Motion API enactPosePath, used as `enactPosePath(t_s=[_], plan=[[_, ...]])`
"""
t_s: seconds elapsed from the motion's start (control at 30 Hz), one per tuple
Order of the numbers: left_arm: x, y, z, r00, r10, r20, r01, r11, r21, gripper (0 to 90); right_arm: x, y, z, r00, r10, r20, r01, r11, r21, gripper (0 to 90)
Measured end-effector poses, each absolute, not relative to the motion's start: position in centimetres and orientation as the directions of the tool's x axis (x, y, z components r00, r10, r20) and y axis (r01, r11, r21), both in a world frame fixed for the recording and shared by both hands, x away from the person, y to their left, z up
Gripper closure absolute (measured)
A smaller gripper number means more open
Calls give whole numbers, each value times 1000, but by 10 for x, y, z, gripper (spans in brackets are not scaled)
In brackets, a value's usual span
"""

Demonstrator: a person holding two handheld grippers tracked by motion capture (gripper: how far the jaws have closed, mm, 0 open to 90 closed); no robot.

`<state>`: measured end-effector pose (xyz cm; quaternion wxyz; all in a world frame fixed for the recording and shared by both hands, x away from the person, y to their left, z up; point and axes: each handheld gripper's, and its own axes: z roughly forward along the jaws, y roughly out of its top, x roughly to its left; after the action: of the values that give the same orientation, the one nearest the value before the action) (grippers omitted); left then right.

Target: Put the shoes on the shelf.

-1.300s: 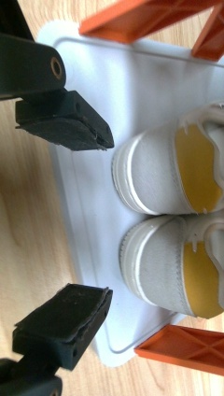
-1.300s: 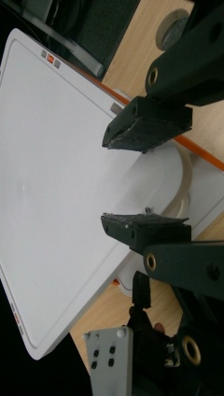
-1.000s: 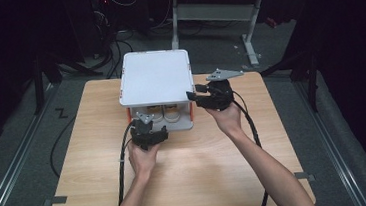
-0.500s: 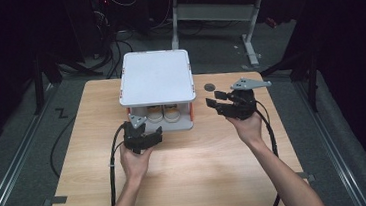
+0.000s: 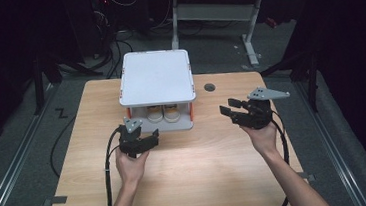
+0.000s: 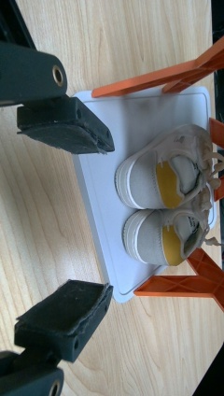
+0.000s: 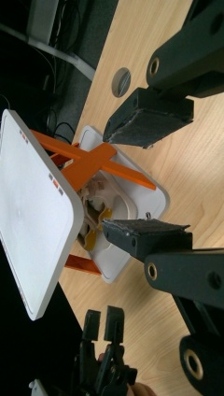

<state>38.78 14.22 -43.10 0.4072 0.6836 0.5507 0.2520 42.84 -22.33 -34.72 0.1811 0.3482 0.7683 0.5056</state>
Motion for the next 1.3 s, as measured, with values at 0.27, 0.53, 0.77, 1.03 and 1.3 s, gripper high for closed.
enactPosePath(t_s=[0.27, 0.53, 0.77, 1.03, 1.3], plan=[[379, 149, -429, 268, 958, -100, 541, -63, 839, 266, 419, -235, -355, -678, 730, 87, 361, 227, 904, 512], [372, 153, -432, 264, 958, -111, 541, -52, 839, 268, 412, -251, -365, -658, 745, 108, 380, 205, 902, 512], [367, 155, -434, 271, 956, -115, 545, -54, 837, 272, 405, -263, -374, -641, 757, 125, 396, 187, 899, 511], [361, 159, -435, 266, 957, -117, 541, -48, 840, 274, 397, -277, -382, -621, 770, 148, 410, 158, 898, 510], [358, 166, -441, 249, 961, -122, 554, -38, 832, 273, 393, -285, -392, -604, 780, 164, 431, 146, 891, 510]])
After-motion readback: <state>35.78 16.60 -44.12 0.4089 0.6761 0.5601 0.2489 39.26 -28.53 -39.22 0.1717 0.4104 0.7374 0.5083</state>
